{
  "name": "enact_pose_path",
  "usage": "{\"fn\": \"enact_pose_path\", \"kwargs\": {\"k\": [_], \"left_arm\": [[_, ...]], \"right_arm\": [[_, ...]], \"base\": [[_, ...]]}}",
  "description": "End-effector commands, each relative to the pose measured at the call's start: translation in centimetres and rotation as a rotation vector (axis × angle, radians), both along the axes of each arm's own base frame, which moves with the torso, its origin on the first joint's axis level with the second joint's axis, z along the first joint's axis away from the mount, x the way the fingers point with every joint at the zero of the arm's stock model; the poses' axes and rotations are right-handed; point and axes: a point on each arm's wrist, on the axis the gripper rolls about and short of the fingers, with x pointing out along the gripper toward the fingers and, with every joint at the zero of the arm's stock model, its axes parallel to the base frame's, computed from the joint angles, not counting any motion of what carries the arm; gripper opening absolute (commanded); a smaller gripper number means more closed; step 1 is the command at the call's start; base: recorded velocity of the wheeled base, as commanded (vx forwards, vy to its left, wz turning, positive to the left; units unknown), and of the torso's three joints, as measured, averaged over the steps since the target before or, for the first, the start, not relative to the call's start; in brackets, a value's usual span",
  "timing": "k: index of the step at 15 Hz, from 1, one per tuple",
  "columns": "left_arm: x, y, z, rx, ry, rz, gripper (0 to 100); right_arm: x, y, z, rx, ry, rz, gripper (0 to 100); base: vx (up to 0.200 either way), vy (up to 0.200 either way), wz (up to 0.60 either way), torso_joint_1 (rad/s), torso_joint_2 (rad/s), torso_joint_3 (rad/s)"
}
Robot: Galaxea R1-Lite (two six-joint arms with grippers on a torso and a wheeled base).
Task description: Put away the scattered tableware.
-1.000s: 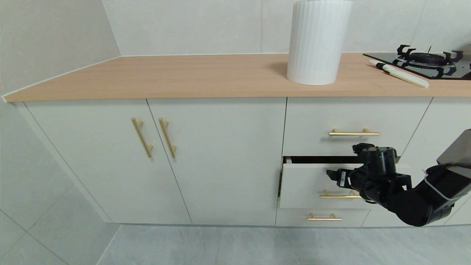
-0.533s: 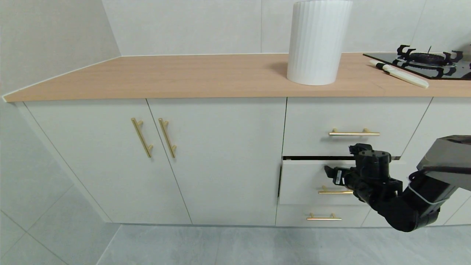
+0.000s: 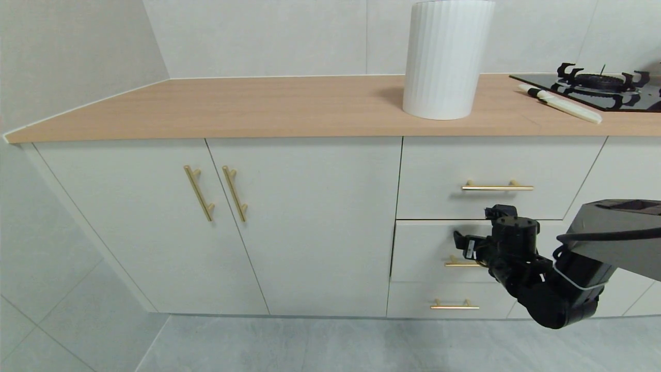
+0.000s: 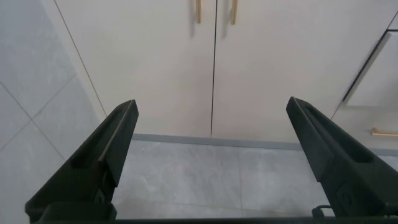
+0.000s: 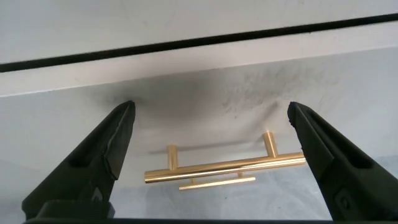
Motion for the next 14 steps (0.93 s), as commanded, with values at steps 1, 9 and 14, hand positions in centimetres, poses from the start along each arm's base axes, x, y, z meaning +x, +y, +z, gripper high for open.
{"fn": "enact_pose_path", "kwargs": {"k": [1, 9, 14], "left_arm": [[0.0, 0.0, 0.0, -0.001, 0.000, 0.001, 100], [0.0, 0.0, 0.0, -0.001, 0.000, 0.001, 100], [0.0, 0.0, 0.0, -0.001, 0.000, 0.001, 100]], "right_arm": [[0.5, 0.1, -0.4, 0.000, -0.008, -0.005, 100], [2.0, 0.0, -0.3, 0.002, -0.076, -0.072, 100], [-2.4, -0.5, 3.4, 0.029, -0.066, 0.039, 100]], "base": [[0.000, 0.000, 0.00, 0.000, 0.00, 0.000], [0.000, 0.000, 0.00, 0.000, 0.00, 0.000], [0.000, 0.000, 0.00, 0.000, 0.00, 0.000]]}}
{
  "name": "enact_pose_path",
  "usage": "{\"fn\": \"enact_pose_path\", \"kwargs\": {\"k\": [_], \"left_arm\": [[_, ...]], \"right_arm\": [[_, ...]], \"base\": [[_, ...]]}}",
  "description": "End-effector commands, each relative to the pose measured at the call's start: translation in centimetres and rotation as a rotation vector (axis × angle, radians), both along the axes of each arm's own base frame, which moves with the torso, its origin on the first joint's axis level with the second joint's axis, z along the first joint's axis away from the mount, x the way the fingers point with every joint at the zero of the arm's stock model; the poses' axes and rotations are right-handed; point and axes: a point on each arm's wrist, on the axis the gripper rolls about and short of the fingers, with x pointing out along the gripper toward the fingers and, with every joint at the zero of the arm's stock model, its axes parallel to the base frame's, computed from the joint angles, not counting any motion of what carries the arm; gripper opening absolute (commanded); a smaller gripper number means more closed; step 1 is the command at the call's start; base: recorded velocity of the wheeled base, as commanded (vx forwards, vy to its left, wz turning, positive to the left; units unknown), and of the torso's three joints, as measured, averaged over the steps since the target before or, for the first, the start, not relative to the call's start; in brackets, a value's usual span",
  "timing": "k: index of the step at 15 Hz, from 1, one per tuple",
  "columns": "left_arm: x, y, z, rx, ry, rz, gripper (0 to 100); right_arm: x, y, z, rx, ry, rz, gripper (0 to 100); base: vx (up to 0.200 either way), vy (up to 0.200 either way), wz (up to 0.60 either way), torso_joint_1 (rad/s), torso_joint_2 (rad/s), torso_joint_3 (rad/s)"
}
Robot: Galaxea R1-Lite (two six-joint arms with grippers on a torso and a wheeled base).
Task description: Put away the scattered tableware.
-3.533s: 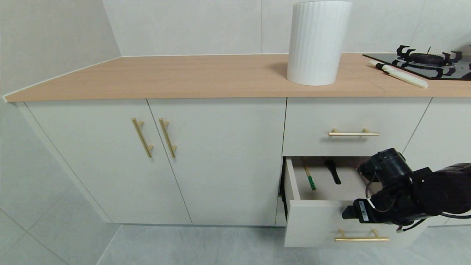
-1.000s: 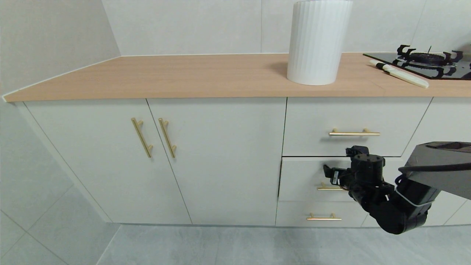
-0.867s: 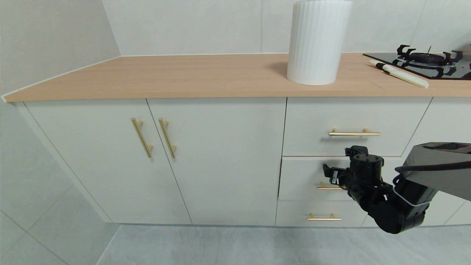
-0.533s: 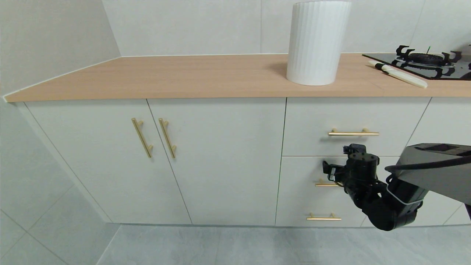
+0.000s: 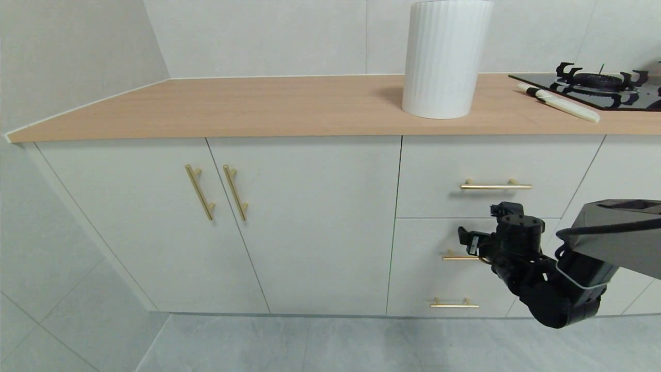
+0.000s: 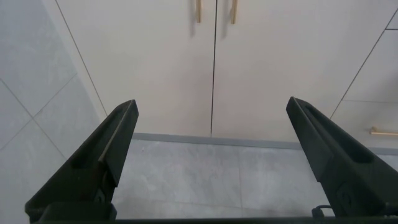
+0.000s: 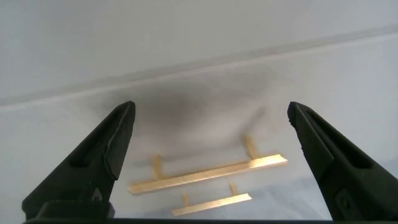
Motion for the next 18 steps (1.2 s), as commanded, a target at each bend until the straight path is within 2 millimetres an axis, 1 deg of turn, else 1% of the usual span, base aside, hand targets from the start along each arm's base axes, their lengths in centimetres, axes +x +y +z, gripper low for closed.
{"fn": "enact_pose_path", "kwargs": {"k": [1, 3, 4, 5, 6, 8, 9, 10, 11, 12, 13, 15, 16, 18], "left_arm": [[0.0, 0.0, 0.0, 0.000, 0.000, 0.001, 100], [0.0, 0.0, 0.0, 0.000, 0.000, 0.001, 100], [0.0, 0.0, 0.0, 0.000, 0.000, 0.001, 100], [0.0, 0.0, 0.0, 0.000, 0.000, 0.001, 100], [0.0, 0.0, 0.0, 0.000, 0.000, 0.001, 100], [0.0, 0.0, 0.0, 0.000, 0.000, 0.001, 100], [0.0, 0.0, 0.0, 0.000, 0.000, 0.001, 100], [0.0, 0.0, 0.0, 0.000, 0.000, 0.001, 100], [0.0, 0.0, 0.0, 0.000, 0.000, 0.001, 100], [0.0, 0.0, 0.0, 0.000, 0.000, 0.001, 100], [0.0, 0.0, 0.0, 0.000, 0.000, 0.001, 100], [0.0, 0.0, 0.0, 0.000, 0.000, 0.001, 100], [0.0, 0.0, 0.0, 0.000, 0.000, 0.001, 100], [0.0, 0.0, 0.0, 0.000, 0.000, 0.001, 100]], "right_arm": [[-3.0, -0.4, 3.6, 0.025, -0.027, 0.094, 100], [-4.6, -0.6, 6.1, 0.032, -0.039, 0.123, 100], [-4.6, -0.6, 6.1, 0.032, -0.039, 0.123, 100], [-6.0, -1.0, 8.4, 0.015, -0.073, 0.128, 100], [-6.2, -1.0, 8.6, 0.012, -0.076, 0.128, 100], [-9.0, -1.8, 11.5, 0.005, -0.156, 0.119, 100], [-9.5, -1.9, 11.9, 0.006, -0.169, 0.119, 100], [-11.2, -2.4, 13.6, -0.010, -0.223, 0.116, 100], [-11.9, -2.6, 13.8, -0.025, -0.227, 0.109, 100], [-14.8, -3.2, 12.8, -0.073, -0.184, 0.067, 100], [-16.6, -3.6, 12.3, -0.080, -0.168, 0.061, 100], [-20.0, -4.5, 12.1, -0.077, -0.182, 0.055, 100], [-21.7, -5.0, 12.3, -0.071, -0.211, 0.043, 100], [-25.6, -6.2, 11.9, -0.060, -0.267, -0.010, 100]], "base": [[0.000, 0.000, 0.00, 0.000, 0.00, 0.000], [0.000, 0.000, 0.00, 0.000, 0.00, 0.000], [0.000, 0.000, 0.00, 0.000, 0.00, 0.000], [0.000, 0.000, 0.00, 0.000, 0.00, 0.000], [0.000, 0.000, 0.00, 0.000, 0.00, 0.000], [0.000, 0.000, 0.00, 0.000, 0.00, 0.000], [0.000, 0.000, 0.00, 0.000, 0.00, 0.000], [0.000, 0.000, 0.00, 0.000, 0.00, 0.000], [0.000, 0.000, 0.00, 0.000, 0.00, 0.000], [0.000, 0.000, 0.00, 0.000, 0.00, 0.000], [0.000, 0.000, 0.00, 0.000, 0.00, 0.000], [0.000, 0.000, 0.00, 0.000, 0.00, 0.000], [0.000, 0.000, 0.00, 0.000, 0.00, 0.000], [0.000, 0.000, 0.00, 0.000, 0.00, 0.000]]}}
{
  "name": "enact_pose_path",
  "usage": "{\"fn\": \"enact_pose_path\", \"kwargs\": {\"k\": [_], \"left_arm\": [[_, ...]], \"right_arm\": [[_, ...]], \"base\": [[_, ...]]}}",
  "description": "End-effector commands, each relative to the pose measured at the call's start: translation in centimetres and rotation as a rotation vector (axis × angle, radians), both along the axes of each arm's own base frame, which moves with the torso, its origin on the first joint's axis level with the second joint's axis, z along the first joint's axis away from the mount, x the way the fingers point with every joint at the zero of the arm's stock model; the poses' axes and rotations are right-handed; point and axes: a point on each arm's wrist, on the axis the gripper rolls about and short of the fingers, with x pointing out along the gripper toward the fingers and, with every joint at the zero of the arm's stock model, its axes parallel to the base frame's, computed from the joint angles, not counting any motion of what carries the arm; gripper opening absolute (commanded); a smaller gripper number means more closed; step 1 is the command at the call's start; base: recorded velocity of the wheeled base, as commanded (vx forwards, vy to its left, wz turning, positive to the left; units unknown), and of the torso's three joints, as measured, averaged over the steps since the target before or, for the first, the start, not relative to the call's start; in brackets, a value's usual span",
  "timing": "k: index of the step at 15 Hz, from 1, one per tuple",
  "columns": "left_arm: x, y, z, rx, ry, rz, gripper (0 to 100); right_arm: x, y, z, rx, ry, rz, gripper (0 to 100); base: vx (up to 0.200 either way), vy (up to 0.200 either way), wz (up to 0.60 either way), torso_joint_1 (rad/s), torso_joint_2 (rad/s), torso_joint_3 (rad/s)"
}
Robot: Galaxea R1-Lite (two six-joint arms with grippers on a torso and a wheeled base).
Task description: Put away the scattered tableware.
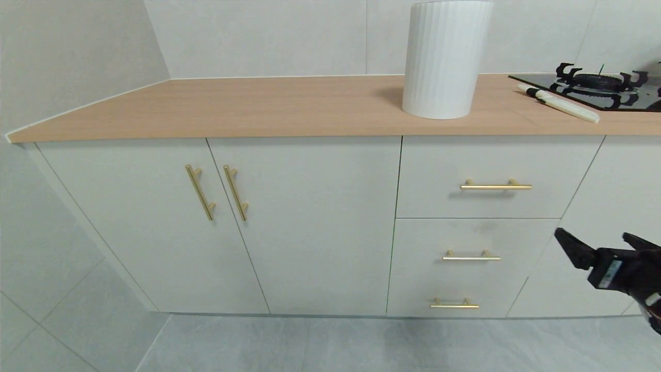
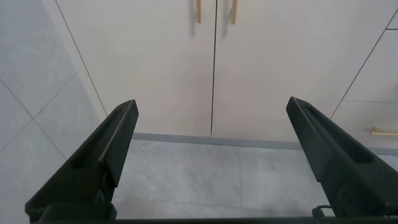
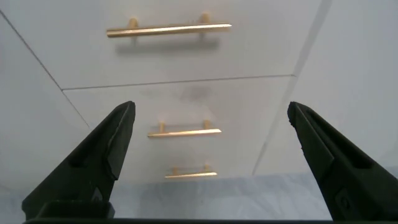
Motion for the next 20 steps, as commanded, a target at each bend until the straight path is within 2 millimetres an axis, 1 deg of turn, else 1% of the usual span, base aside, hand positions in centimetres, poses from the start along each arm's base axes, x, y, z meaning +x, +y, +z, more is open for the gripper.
{"fn": "enact_pose_path", "kwargs": {"k": [1, 3, 5, 6, 7, 8, 9, 10, 11, 13, 14, 15, 16, 17, 18, 20], "left_arm": [[0.0, 0.0, 0.0, -0.001, 0.000, 0.001, 100], [0.0, 0.0, 0.0, -0.001, 0.000, 0.001, 100], [0.0, 0.0, 0.0, -0.001, 0.000, 0.001, 100], [0.0, 0.0, 0.0, -0.001, 0.000, 0.001, 100], [0.0, 0.0, 0.0, -0.001, 0.000, 0.001, 100], [0.0, 0.0, 0.0, -0.001, 0.000, 0.001, 100], [0.0, 0.0, 0.0, -0.001, 0.000, 0.001, 100], [0.0, 0.0, 0.0, -0.001, 0.000, 0.001, 100], [0.0, 0.0, 0.0, -0.001, 0.001, 0.001, 100], [0.0, 0.0, 0.0, -0.001, 0.000, 0.001, 100], [0.0, 0.0, 0.0, -0.001, 0.000, 0.001, 100], [0.0, 0.0, 0.0, -0.001, 0.000, 0.001, 100], [0.0, 0.0, 0.0, -0.001, 0.000, 0.001, 100], [0.0, 0.0, 0.0, -0.001, 0.000, 0.001, 100], [0.0, 0.0, 0.0, -0.001, 0.000, 0.001, 100], [0.0, 0.0, 0.0, -0.001, 0.000, 0.001, 100]], "right_arm": [[-6.5, -1.9, 0.4, 0.043, -0.138, -0.061, 100], [-9.6, -3.0, 0.5, 0.040, -0.174, -0.164, 100], [-13.1, -4.2, -0.9, -0.022, -0.146, -0.264, 100], [-14.4, -4.6, -1.8, -0.036, -0.134, -0.341, 100], [-15.1, -4.7, -2.2, -0.042, -0.132, -0.388, 100], [-16.3, -4.8, -2.7, -0.064, -0.157, -0.429, 100], [-18.2, -4.7, -3.7, -0.130, -0.222, -0.395, 100], [-19.0, -4.6, -4.9, -0.147, -0.230, -0.376, 100], [-19.0, -4.6, -5.6, -0.151, -0.184, -0.365, 100], [-18.9, -4.6, -6.1, -0.086, -0.156, -0.353, 100], [-18.8, -4.5, -7.2, -0.062, -0.067, -0.334, 100], [-18.8, -4.4, -7.1, -0.049, -0.074, -0.275, 100], [-18.8, -4.4, -7.1, -0.047, -0.076, -0.257, 100], [-18.7, -4.1, -7.1, -0.051, -0.079, -0.130, 100], [-18.6, -4.0, -7.1, -0.054, -0.081, -0.078, 100], [-18.6, -3.9, -7.1, -0.051, -0.082, -0.022, 100]], "base": [[0.000, 0.000, 0.00, 0.000, 0.00, 0.000], [0.000, 0.000, 0.00, 0.000, 0.00, 0.000], [0.000, 0.000, 0.00, 0.000, 0.00, 0.000], [0.000, 0.000, 0.00, 0.000, 0.00, 0.000], [0.000, 0.000, 0.00, 0.000, 0.00, 0.000], [0.000, 0.000, 0.00, 0.000, 0.00, 0.000], [0.000, 0.000, 0.00, 0.000, 0.00, 0.000], [0.000, 0.000, 0.00, 0.000, 0.00, 0.000], [0.000, 0.000, 0.00, 0.000, 0.00, 0.000], [0.000, 0.000, 0.00, 0.000, 0.00, 0.000], [0.000, 0.000, 0.00, 0.000, 0.00, 0.000], [0.000, 0.000, 0.00, 0.000, 0.00, 0.000], [0.000, 0.000, 0.00, 0.000, 0.00, 0.000], [0.000, 0.000, 0.00, 0.000, 0.00, 0.000], [0.000, 0.000, 0.00, 0.000, 0.00, 0.000], [0.000, 0.000, 0.00, 0.000, 0.00, 0.000]]}}
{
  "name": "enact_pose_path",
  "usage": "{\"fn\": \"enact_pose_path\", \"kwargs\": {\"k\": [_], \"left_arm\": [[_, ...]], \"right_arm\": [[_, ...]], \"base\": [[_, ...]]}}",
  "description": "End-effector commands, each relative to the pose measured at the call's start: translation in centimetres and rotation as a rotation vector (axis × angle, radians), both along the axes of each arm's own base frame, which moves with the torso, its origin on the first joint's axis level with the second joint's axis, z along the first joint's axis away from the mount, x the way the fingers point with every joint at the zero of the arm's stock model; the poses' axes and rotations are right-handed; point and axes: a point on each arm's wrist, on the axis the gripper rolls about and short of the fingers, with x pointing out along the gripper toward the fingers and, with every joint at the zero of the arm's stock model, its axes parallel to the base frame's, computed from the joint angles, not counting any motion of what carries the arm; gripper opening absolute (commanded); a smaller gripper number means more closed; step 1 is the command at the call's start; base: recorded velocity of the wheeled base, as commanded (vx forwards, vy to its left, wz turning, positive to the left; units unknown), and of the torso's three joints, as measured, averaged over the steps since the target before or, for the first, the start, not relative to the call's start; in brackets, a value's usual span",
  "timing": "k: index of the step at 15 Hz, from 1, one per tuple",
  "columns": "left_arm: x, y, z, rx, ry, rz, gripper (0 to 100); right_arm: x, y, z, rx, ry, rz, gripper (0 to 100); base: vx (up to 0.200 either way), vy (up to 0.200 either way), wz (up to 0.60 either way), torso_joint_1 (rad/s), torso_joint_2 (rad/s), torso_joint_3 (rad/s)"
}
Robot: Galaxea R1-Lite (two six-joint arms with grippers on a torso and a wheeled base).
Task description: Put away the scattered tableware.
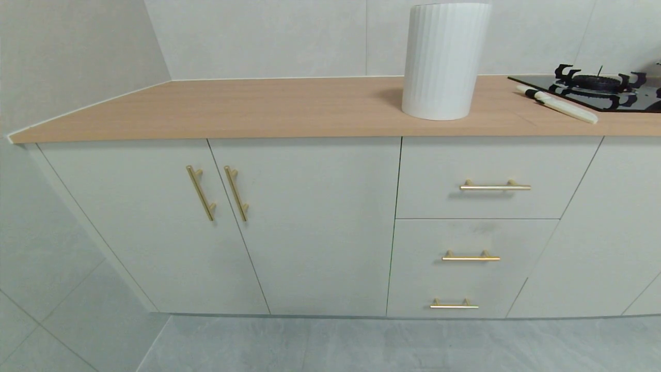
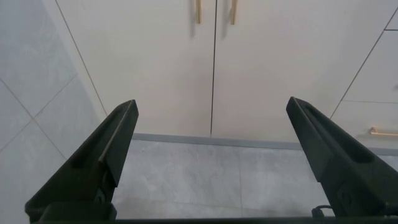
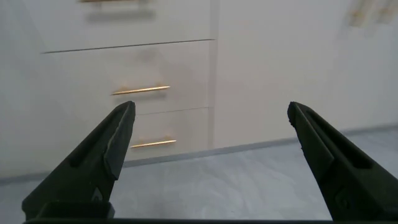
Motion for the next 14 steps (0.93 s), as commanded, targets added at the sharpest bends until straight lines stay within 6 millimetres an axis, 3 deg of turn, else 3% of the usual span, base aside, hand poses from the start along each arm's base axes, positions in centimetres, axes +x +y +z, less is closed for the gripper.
{"fn": "enact_pose_path", "kwargs": {"k": [1, 3, 14], "left_arm": [[0.00, 0.00, 0.00, -0.001, 0.000, 0.001, 100], [0.00, 0.00, 0.00, -0.001, 0.000, 0.001, 100], [0.00, -0.01, 0.00, 0.012, 0.000, -0.002, 100]], "right_arm": [[-0.02, 0.05, 0.00, 0.000, -0.004, 0.023, 100], [-0.03, 0.28, -0.66, -0.002, 0.068, 0.125, 100], [-0.01, 0.29, -0.51, -0.003, 0.047, 0.129, 100]], "base": [[0.000, 0.000, 0.00, 0.000, 0.00, 0.000], [0.000, 0.000, 0.00, 0.000, 0.00, 0.000], [0.000, 0.000, 0.00, 0.000, 0.00, 0.000]]}}
